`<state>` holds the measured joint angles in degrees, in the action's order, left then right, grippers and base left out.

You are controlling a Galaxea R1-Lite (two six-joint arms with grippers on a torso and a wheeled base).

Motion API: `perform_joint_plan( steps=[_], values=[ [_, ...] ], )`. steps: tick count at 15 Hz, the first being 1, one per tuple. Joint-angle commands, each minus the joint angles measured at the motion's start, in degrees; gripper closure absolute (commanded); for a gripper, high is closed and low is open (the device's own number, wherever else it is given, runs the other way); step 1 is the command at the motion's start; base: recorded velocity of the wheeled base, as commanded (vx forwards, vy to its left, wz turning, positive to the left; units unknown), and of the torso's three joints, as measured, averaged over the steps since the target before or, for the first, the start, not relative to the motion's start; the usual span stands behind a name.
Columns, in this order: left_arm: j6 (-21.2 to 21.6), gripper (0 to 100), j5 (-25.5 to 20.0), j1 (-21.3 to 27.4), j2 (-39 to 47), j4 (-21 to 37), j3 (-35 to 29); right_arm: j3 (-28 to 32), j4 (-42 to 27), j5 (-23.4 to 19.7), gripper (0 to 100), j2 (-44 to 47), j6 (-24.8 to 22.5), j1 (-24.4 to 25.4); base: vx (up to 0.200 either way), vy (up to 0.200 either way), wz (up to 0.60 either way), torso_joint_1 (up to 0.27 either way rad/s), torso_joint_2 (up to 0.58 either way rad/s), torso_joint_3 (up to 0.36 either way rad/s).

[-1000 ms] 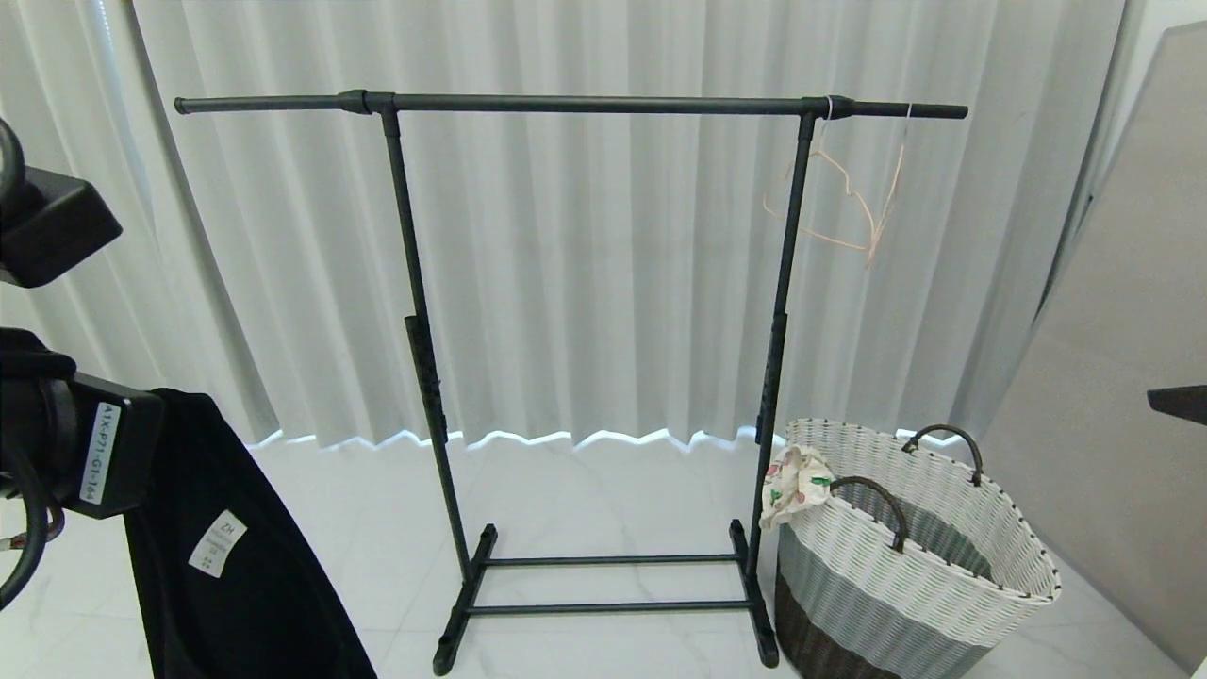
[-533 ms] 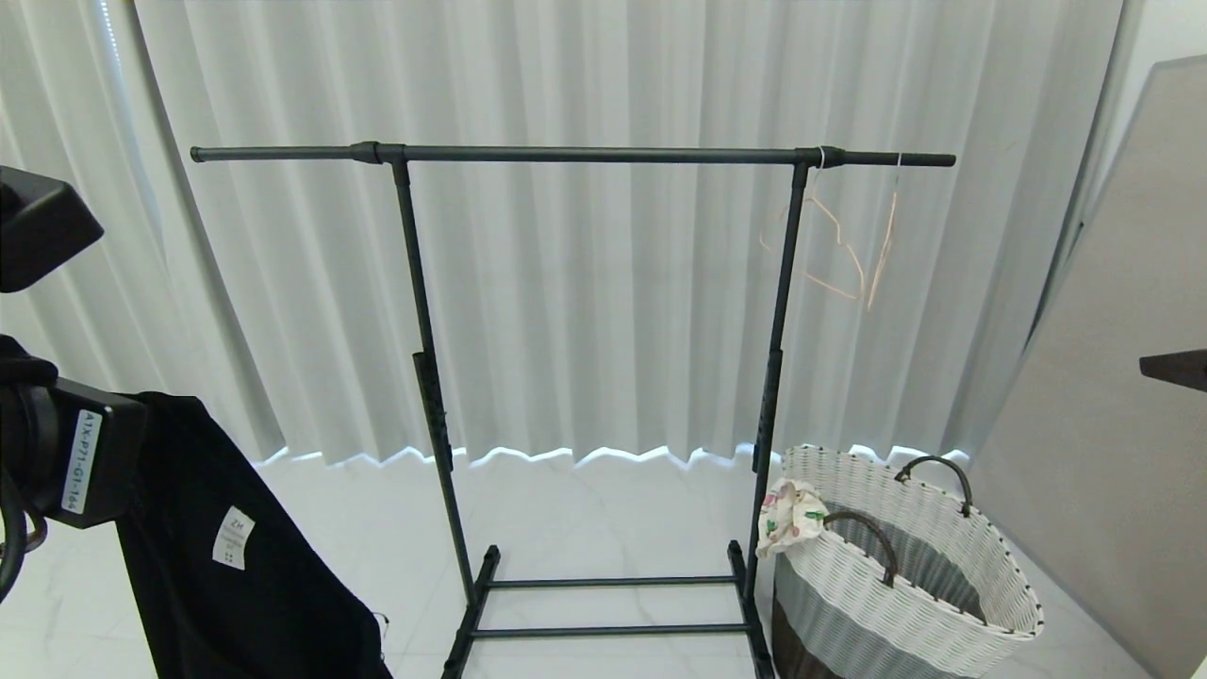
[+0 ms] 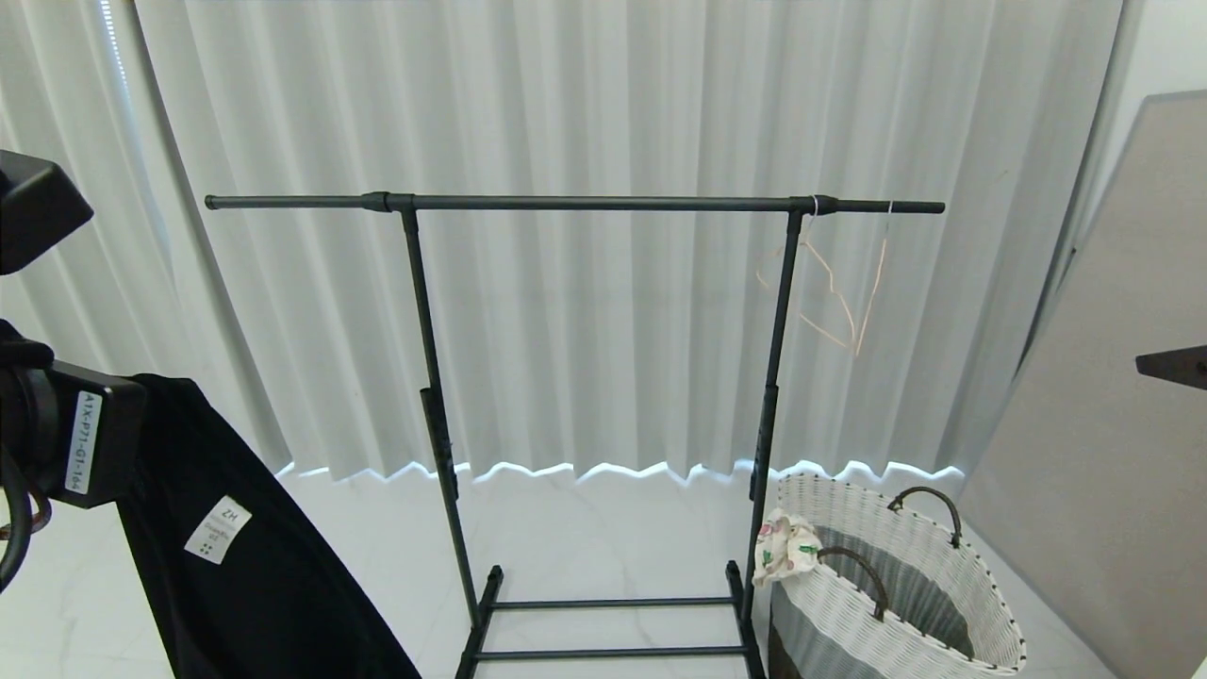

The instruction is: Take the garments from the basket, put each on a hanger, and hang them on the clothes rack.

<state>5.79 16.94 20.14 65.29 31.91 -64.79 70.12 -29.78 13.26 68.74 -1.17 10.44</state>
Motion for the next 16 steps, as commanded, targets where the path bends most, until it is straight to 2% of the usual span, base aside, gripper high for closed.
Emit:
perform_joint_plan(
  steps=[1,3,8,9,11,12,14,16],
  values=[
    [0.0,100,0.0,0.0,0.2,0.0,0.0,-0.1,0.0,0.0,0,-0.1,-0.2,0.2,0.000,0.000,0.00,0.237,-0.51,-0.286],
    [0.0,100,0.0,0.0,0.1,0.0,0.2,-0.1,0.1,-0.1,0,-0.2,-0.9,0.4,0.000,0.000,0.00,0.210,-0.47,-0.254],
    [0.0,100,0.0,0.5,0.1,0.1,0.8,-0.6,3.4,-1.2,0,0.2,-1.1,0.3,0.000,-0.200,0.00,0.043,-0.10,-0.055],
    [0.0,100,0.0,0.5,0.1,0.0,0.8,-0.6,3.5,-1.2,0,0.2,-1.1,0.3,0.200,-0.200,0.00,0.027,0.00,-0.012],
    [-0.1,100,0.0,0.4,0.2,0.0,0.7,-0.7,5.6,-1.6,0,1.5,-1.2,0.4,0.000,0.000,0.00,0.000,0.00,0.000],
    [-0.3,100,0.0,0.3,0.2,0.0,0.7,-0.7,7.5,-3.1,0,2.3,-1.3,0.4,0.000,0.000,0.00,0.000,0.00,0.000],
    [-0.4,100,0.0,-0.7,0.2,0.0,0.6,-0.6,10.5,-5.1,0,3.6,-1.6,0.6,0.200,0.000,0.00,0.015,0.00,-0.002],
    [-0.4,100,0.0,-0.9,0.3,0.0,0.6,-0.6,12.8,-5.2,0,5.3,-2.5,0.6,0.200,0.000,0.00,-0.012,0.00,0.010]
  ],
)
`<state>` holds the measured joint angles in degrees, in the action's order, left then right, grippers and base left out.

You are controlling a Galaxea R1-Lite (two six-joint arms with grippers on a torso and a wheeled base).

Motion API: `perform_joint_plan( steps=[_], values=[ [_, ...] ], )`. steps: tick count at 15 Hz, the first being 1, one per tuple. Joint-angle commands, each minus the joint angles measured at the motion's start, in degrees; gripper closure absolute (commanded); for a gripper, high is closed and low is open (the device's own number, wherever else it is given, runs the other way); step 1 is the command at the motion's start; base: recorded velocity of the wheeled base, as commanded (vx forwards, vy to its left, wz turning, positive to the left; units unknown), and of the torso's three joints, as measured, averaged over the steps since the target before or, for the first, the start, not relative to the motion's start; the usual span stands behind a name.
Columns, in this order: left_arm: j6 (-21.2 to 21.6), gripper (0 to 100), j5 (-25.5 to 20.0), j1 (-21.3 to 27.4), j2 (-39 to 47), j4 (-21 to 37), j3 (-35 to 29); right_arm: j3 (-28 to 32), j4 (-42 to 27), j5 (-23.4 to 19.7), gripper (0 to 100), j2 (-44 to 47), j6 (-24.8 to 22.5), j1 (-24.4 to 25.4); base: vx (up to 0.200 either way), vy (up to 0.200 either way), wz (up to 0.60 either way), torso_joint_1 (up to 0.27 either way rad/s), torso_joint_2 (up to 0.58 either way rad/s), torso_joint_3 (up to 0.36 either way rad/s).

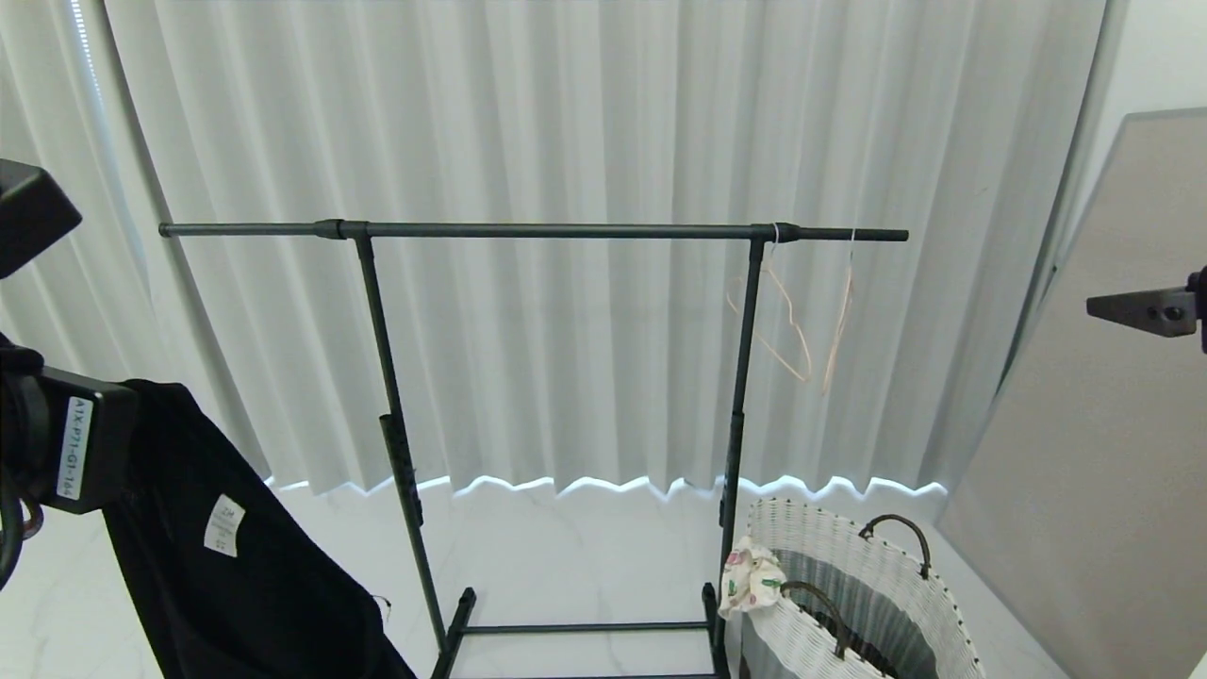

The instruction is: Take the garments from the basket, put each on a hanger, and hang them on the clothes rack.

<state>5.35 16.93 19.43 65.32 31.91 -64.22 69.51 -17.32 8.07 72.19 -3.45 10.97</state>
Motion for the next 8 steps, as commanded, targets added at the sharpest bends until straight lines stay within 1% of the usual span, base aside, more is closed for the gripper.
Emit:
perform_joint_plan(
  steps=[1,6,8],
  values=[
    [0.0,100,0.0,-0.2,0.2,0.0,0.1,0.0,1.7,0.0,0,2.8,-0.2,0.0,0.200,0.000,0.00,-0.007,0.00,0.012],
    [0.0,100,-0.1,0.1,0.5,0.0,-0.2,0.0,5.2,-0.2,0,7.6,0.3,-0.2,0.200,0.000,0.00,0.009,0.00,0.000],
    [0.0,100,-0.1,0.1,0.9,-0.1,-0.2,0.0,5.9,-0.2,0,9.6,1.7,-0.2,0.200,0.000,0.00,0.007,0.00,0.002]
  ],
)
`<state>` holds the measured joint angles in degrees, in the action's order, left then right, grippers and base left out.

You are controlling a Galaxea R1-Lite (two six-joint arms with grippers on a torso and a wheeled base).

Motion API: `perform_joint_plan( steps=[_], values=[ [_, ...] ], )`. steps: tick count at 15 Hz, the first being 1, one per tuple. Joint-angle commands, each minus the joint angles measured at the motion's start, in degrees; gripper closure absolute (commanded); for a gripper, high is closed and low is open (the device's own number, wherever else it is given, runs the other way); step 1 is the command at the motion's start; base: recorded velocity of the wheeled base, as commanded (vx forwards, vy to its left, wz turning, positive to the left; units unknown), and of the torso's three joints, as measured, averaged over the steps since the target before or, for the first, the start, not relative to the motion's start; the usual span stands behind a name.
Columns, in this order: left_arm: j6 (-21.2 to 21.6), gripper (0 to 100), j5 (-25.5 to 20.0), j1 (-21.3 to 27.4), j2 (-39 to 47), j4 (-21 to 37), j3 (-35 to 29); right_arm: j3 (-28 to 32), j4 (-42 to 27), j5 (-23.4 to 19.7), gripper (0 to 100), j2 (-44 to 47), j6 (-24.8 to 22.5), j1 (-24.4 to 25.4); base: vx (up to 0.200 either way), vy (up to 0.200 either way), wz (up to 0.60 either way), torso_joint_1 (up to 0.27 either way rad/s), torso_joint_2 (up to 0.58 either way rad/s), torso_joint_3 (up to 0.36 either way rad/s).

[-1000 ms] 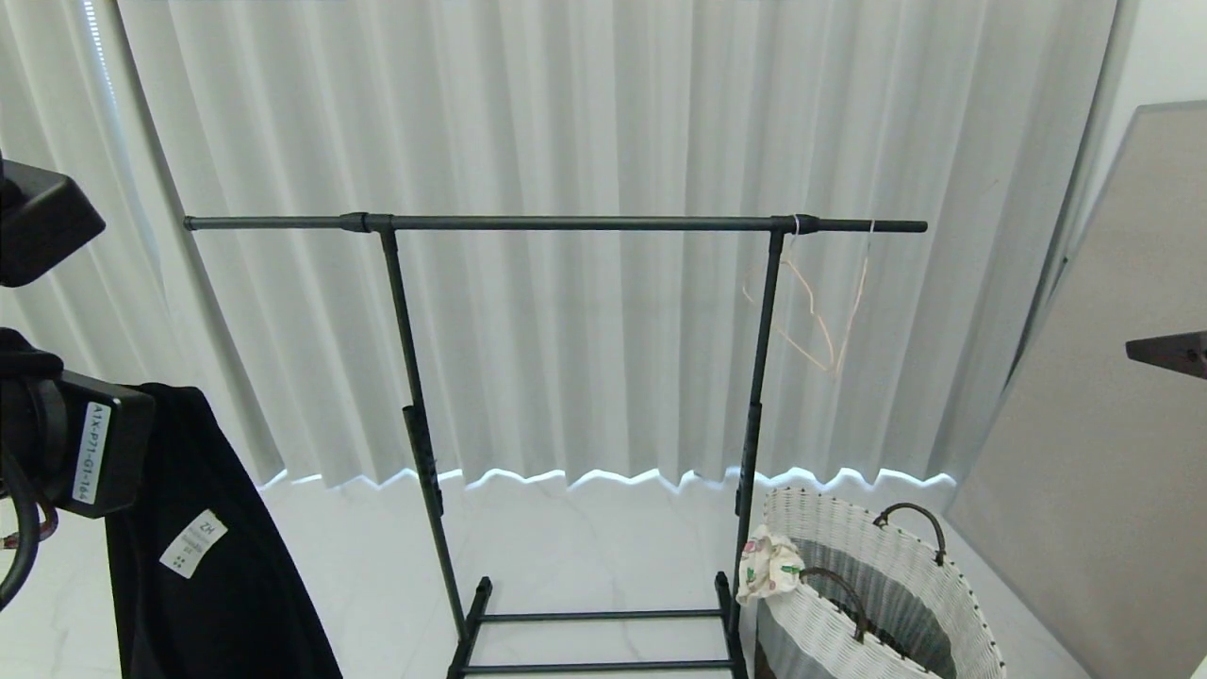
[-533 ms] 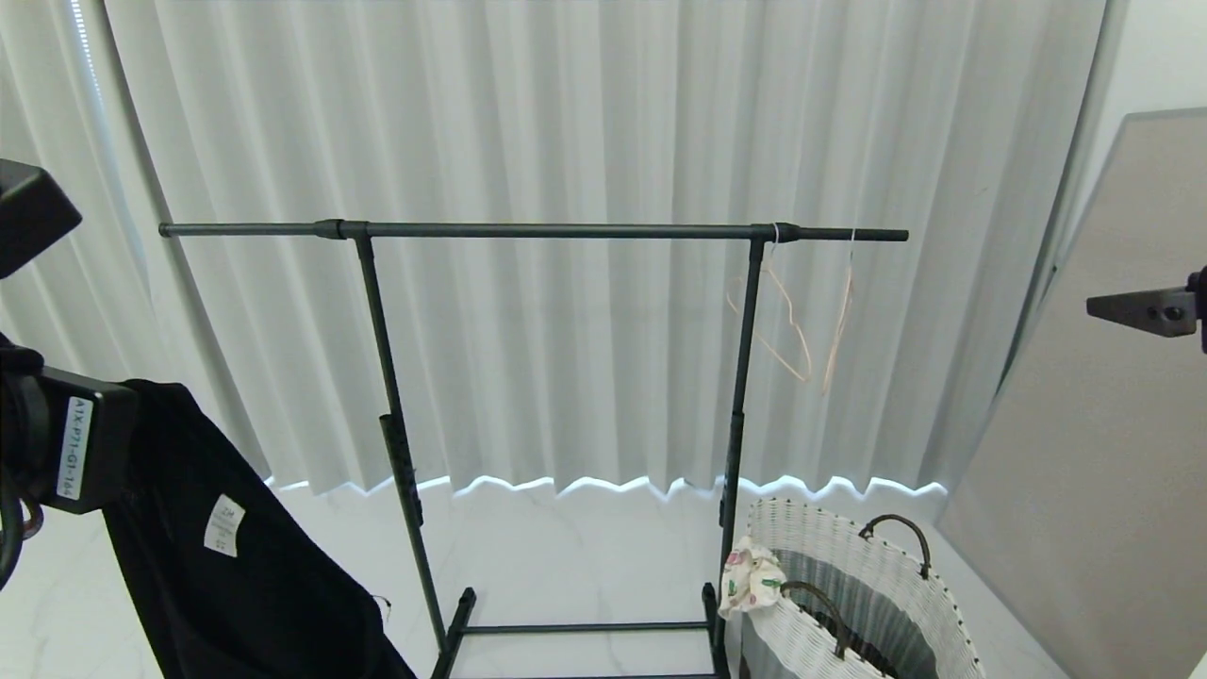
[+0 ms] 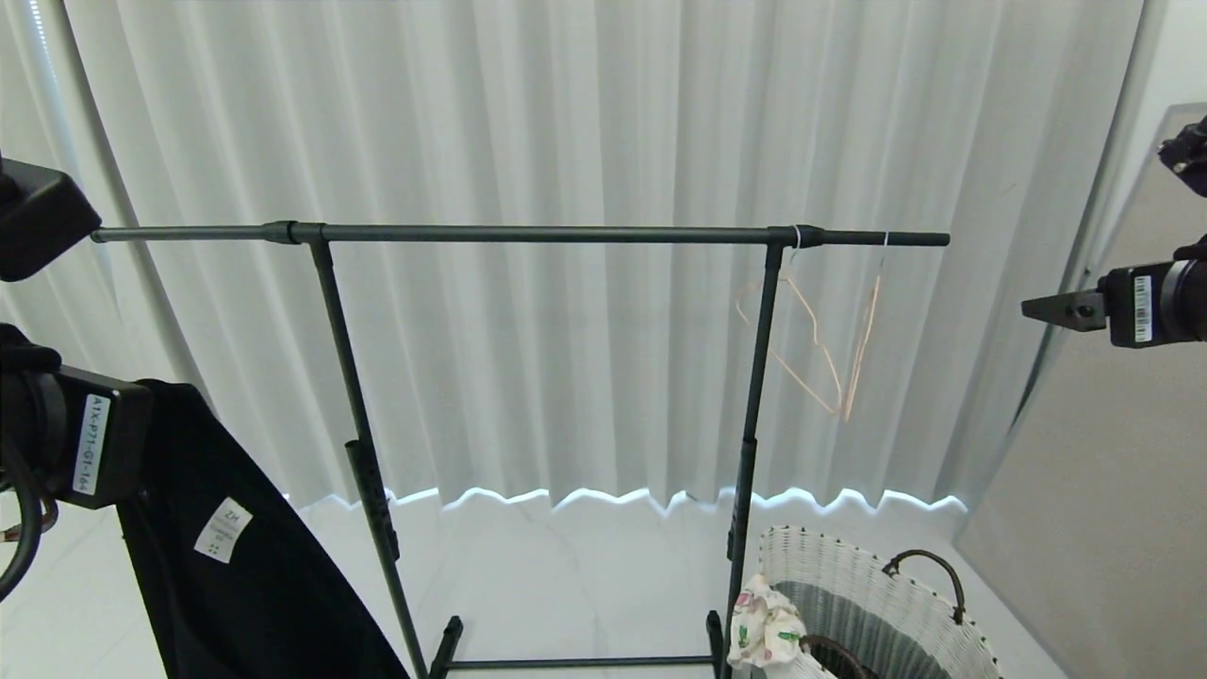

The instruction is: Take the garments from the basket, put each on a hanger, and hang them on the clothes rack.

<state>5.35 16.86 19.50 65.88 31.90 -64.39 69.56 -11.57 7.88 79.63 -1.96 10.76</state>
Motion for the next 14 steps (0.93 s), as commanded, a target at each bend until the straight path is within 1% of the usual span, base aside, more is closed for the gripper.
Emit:
perform_joint_plan(
  steps=[1,4,7,9,11,14],
  values=[
    [0.0,100,0.0,0.0,0.6,-0.2,-0.4,0.0,0.5,0.0,0,3.4,1.3,0.0,0.200,0.000,0.00,-0.002,0.00,0.007],
    [0.1,100,0.0,-0.1,2.1,-2.8,-0.5,0.0,1.8,0.2,0,6.9,4.5,0.0,0.200,0.000,0.00,0.001,0.00,-0.001],
    [0.1,100,0.0,-0.1,2.2,-3.0,-0.2,0.0,3.0,0.1,0,9.0,5.5,-0.3,0.200,0.000,0.00,0.002,0.00,0.004],
    [0.0,100,0.0,-0.1,2.3,-3.1,0.1,0.0,4.5,0.3,0,12.0,5.7,-0.3,0.200,0.000,0.00,0.005,0.00,0.000],
    [0.0,100,0.0,-0.1,2.7,-4.1,0.1,0.0,6.1,0.7,0,15.6,8.3,-0.3,0.000,0.000,0.00,0.000,0.00,0.000],
    [0.2,100,0.1,-0.2,2.6,-5.1,0.1,0.0,10.9,4.9,0,23.9,13.8,0.1,0.000,0.000,0.00,0.000,0.00,0.000]
  ],
)
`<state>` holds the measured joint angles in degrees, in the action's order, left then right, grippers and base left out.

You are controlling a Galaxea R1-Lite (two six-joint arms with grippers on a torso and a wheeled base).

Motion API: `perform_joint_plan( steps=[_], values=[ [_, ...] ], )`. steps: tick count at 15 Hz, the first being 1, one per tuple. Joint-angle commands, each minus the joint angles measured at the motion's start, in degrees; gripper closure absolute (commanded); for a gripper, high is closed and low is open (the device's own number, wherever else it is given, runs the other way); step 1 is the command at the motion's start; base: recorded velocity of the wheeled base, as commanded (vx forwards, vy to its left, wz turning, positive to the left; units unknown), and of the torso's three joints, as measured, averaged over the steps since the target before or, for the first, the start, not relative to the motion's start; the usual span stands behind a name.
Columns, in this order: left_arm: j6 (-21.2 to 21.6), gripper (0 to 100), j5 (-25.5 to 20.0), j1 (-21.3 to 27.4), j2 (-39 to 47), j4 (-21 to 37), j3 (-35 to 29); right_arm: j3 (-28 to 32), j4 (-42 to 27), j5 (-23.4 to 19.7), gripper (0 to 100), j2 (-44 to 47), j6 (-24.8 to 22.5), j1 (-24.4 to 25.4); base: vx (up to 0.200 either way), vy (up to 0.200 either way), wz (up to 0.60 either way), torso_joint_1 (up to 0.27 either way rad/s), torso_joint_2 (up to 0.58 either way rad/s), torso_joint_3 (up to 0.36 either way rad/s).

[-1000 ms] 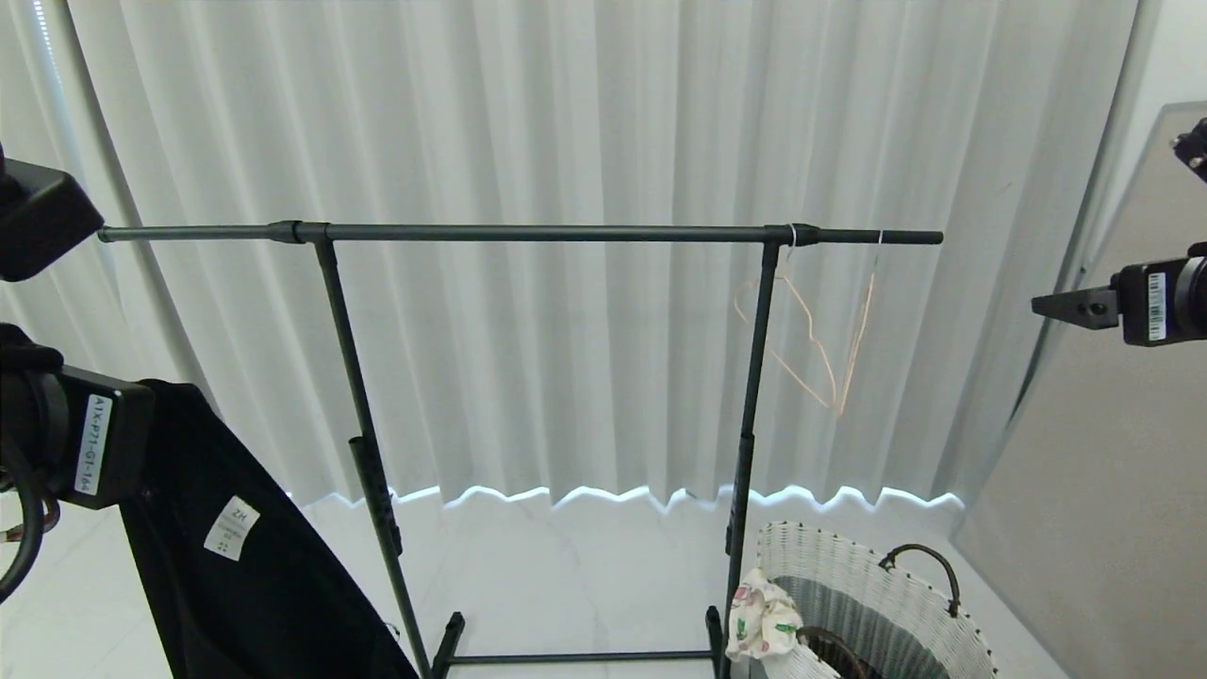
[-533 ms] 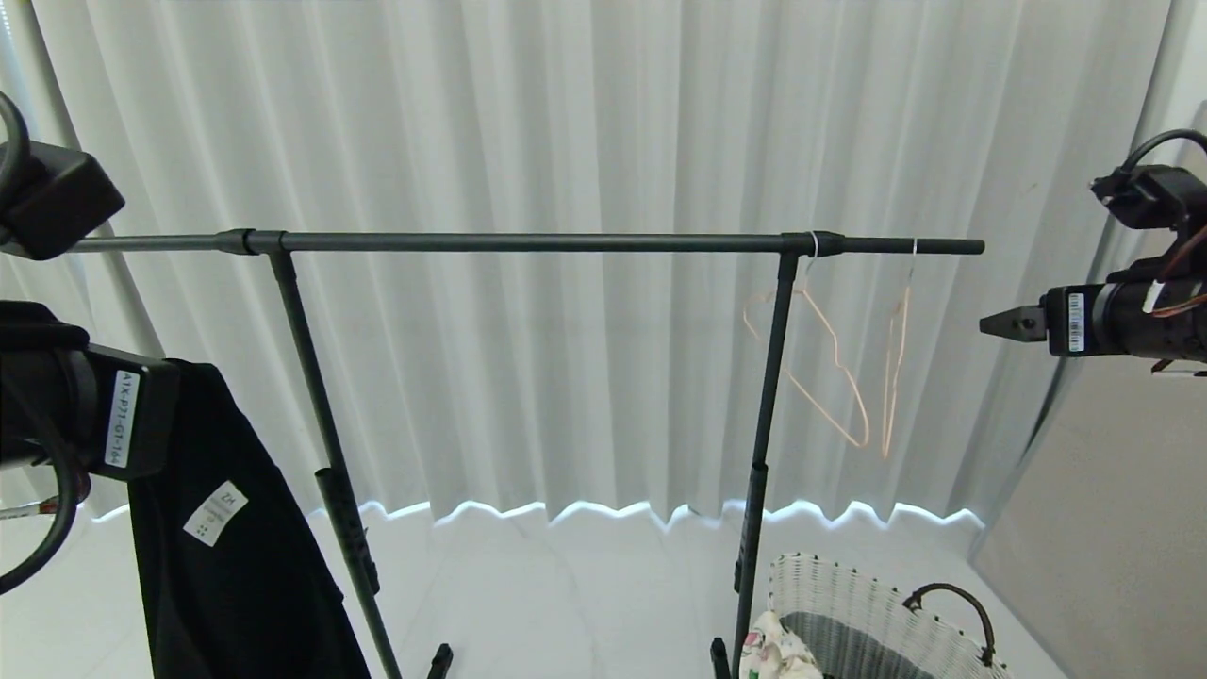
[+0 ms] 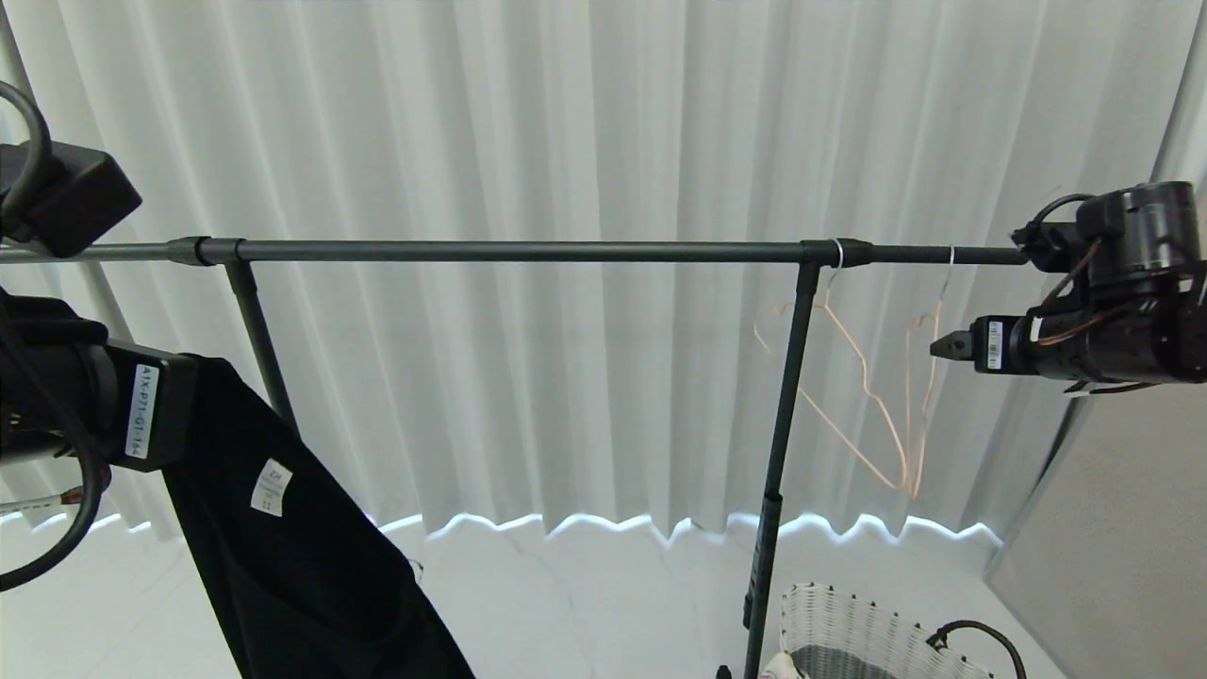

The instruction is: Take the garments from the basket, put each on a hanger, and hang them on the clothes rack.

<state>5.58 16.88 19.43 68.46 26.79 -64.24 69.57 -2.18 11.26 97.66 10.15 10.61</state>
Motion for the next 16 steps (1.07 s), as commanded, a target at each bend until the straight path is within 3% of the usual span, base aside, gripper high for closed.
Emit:
perform_joint_plan(
  steps=[1,4,8,12,16],
  values=[
    [0.0,100,0.1,-0.1,-0.2,0.0,0.0,0.1,3.2,3.1,0,8.5,3.3,0.3,0.000,0.000,0.00,0.000,0.00,0.000],
    [0.1,100,0.2,-0.2,-0.3,0.0,0.0,0.4,6.5,7.0,0,14.0,6.0,0.3,0.000,0.000,0.00,0.000,0.00,0.000],
    [0.1,100,0.6,-0.2,-0.8,0.0,-0.1,0.8,7.4,7.2,0,16.8,6.9,0.8,0.000,0.000,0.00,0.000,0.00,0.000],
    [0.1,100,1.2,-0.2,-1.3,0.0,-0.2,5.8,6.8,7.3,0,20.2,7.1,1.0,0.000,0.000,0.00,0.000,0.00,0.000],
    [0.2,100,1.2,-0.2,-1.8,0.0,0.0,5.8,6.8,7.5,0,20.5,7.0,1.0,0.000,0.000,0.00,0.000,0.00,0.000]
  ],
)
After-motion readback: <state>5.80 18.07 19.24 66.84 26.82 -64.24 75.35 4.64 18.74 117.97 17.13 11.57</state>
